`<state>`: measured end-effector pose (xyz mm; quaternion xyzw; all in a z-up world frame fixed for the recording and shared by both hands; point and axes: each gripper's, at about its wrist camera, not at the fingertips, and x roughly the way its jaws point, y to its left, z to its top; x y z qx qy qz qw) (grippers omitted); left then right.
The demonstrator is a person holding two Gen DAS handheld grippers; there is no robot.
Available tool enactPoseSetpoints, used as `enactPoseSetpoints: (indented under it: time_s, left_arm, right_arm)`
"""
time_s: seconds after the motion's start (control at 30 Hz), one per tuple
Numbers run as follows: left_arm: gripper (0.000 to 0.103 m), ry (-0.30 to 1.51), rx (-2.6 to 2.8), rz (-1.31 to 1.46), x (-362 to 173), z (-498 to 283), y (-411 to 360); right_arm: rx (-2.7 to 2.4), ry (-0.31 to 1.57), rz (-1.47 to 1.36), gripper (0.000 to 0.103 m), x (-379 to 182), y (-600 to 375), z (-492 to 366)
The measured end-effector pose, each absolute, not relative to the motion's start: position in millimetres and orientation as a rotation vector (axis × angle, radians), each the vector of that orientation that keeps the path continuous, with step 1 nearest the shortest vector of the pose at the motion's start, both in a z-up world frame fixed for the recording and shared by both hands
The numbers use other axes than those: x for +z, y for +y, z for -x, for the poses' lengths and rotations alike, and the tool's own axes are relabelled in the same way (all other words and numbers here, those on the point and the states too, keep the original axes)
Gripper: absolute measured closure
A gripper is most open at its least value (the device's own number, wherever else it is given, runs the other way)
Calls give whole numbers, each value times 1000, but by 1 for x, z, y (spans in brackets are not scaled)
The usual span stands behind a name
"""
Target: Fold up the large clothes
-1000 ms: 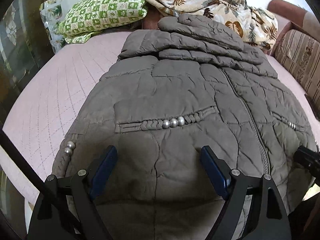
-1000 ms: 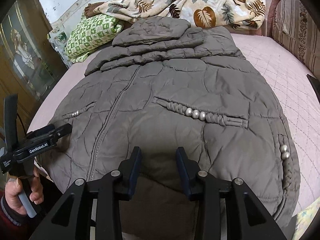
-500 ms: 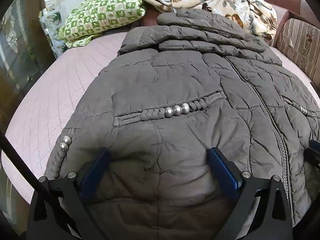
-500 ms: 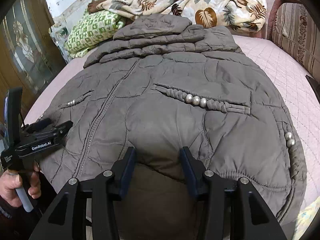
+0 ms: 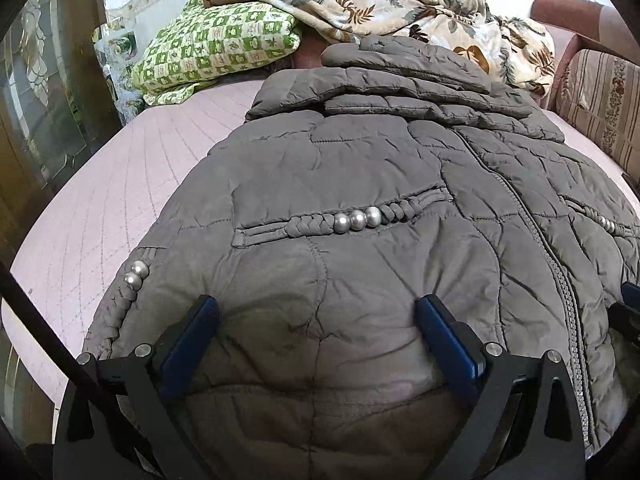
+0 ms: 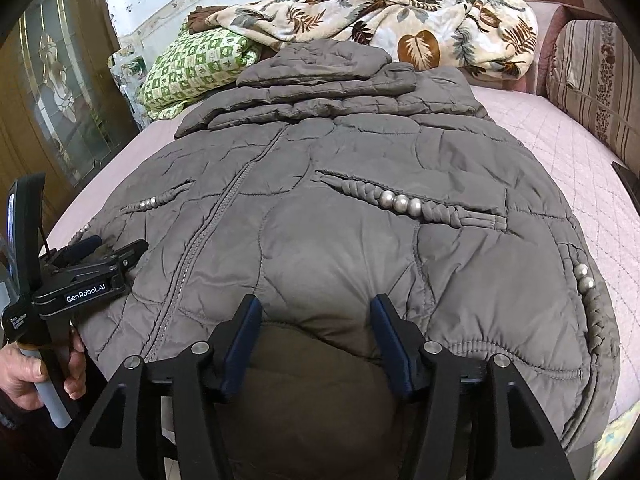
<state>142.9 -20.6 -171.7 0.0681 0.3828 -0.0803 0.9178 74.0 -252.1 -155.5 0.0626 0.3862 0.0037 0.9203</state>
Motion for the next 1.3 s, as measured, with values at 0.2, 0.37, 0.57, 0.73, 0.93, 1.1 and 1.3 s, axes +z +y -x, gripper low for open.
enactPoseSetpoints:
  time_s: [0.2,0.37,0.57,0.73,0.93,1.1,1.3]
  left_arm:
    - [3,777,-168,-141,-172,-142,-20]
    - [3,769,-166,-141,-173,-141,-20]
    - [2,757,-165,-143,-174,-140,-20]
    - [2,744,-163,-150,-175,-138,-21]
    - [2,732,-165,-155,-175,-137,-20]
    - [2,722,-169,-161,-175,-135,-20]
    - [2,708,-177,-167,-175,-134,-19]
  right_arm:
    - [10,793,-126,39,-156,-252,-74]
    - [11,792,-114,37,-155,-249,-75]
    - [10,792,-114,36,-155,-249,-74]
    - [10,791,-113,35,-155,-248,-74]
    - [9,791,-113,35,-155,-248,-74]
    - [8,791,-112,34,-155,-248,-74]
    - [14,796,-106,29,-156,-247,-74]
